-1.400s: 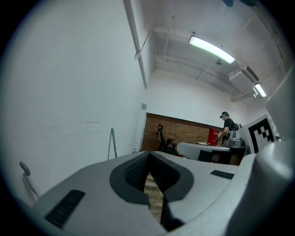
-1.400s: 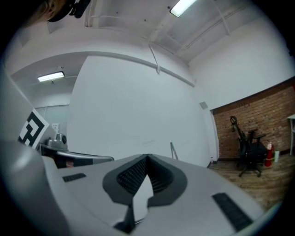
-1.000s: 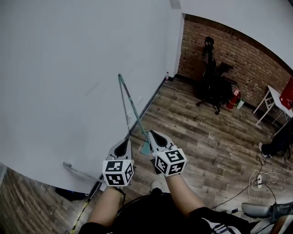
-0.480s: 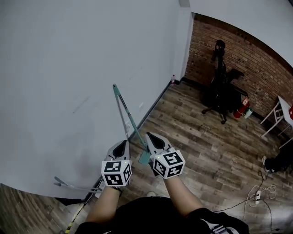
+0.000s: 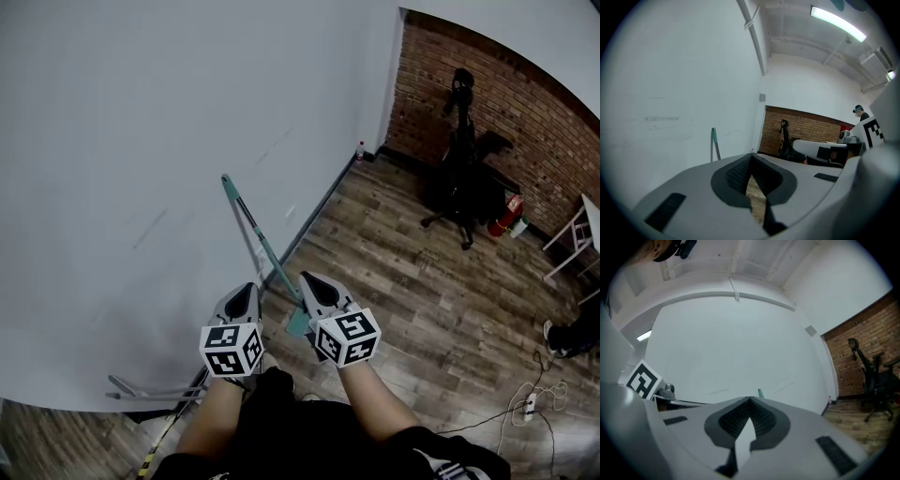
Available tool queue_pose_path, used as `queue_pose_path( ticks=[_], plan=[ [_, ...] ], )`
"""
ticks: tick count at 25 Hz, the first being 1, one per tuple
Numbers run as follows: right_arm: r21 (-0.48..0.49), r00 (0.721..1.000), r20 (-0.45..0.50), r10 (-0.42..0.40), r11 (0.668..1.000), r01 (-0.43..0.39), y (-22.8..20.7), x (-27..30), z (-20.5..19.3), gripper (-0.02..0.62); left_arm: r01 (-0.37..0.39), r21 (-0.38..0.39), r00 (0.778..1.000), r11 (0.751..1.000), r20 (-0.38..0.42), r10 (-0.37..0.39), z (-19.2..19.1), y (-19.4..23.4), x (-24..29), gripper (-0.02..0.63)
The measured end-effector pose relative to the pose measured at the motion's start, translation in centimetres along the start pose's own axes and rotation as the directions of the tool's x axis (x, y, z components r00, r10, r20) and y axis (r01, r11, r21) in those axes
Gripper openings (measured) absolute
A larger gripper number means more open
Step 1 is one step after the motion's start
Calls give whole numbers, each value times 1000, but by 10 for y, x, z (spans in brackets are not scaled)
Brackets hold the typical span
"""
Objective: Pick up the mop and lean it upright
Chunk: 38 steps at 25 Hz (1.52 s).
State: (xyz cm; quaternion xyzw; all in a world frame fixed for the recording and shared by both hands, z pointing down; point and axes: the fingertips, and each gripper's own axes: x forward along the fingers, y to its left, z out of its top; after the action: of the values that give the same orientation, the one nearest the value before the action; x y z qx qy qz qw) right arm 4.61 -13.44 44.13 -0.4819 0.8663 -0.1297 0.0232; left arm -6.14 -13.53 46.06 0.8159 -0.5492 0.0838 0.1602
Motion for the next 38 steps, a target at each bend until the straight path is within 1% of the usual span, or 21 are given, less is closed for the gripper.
queue_pose_path(
  ticks=[3, 5, 7, 9, 14, 15, 16, 19, 22, 24, 26, 28, 33, 35, 38],
  plan=[
    [-8, 1000, -17, 2, 1000, -2, -14, 26, 0, 5, -50, -8, 999, 999, 14, 50, 8, 23, 27, -8],
    [-21, 1000, -27, -2, 1000, 1, -25, 47, 3, 5, -70, -30, 997, 997, 28, 71, 13, 40, 51, -8],
    [-39, 999, -34, -5, 999, 4, -36, 70, 8, 5, -67, -59, 997, 996, 39, 69, 17, 58, 80, -8],
    [-55, 999, -39, -13, 998, 11, -46, 95, 14, 5, -62, -79, 998, 995, 29, 64, 20, 79, 112, -8],
    [-60, 997, -60, -50, 997, 46, -67, 160, 33, 5, -62, -99, 998, 993, -1, 63, 37, 129, 175, -8],
    [-61, 996, -66, -55, 997, 51, -70, 175, 36, 5, -58, -98, 998, 994, -10, 57, 40, 137, 187, 8],
    [-64, 996, -72, -58, 997, 54, -73, 189, 38, 5, -54, -97, 998, 994, -21, 52, 43, 145, 199, 51],
    [-72, 994, -93, -56, 996, 50, -81, 230, 40, 5, -50, -87, 998, 995, -44, 46, 47, 165, 233, 55],
    [-71, 992, -109, -57, 996, 49, -86, 259, 37, 5, -45, -70, 997, 997, -69, 40, 43, 180, 261, 91],
    [-78, 991, -117, -57, 996, 48, -88, 270, 36, 5, -54, -63, 995, 997, -83, 48, 41, 188, 275, 125],
    [-103, 990, -132, -55, 994, 42, -91, 275, 33, 5, -84, -59, 993, 995, -87, 78, 40, 198, 288, 182],
    [-124, 987, -154, -49, 992, 30, -99, 277, 27, 5, -122, -65, 989, 990, -98, 115, 36, 203, 299, 210],
    [-90, 984, -178, 10, 996, -27, -121, 286, 28, 5, -205, -59, 972, 977, -126, 196, 28, 210, 320, 212],
    [-93, 985, -171, 32, 994, -49, -124, 287, 33, 5, -225, -60, 968, 973, -132, 216, 26, 214, 324, 212],
    [-100, 984, -174, 42, 993, -61, -134, 287, 36, 5, -248, -40, 961, 968, -140, 240, 27, 217, 332, 212]
  ],
)
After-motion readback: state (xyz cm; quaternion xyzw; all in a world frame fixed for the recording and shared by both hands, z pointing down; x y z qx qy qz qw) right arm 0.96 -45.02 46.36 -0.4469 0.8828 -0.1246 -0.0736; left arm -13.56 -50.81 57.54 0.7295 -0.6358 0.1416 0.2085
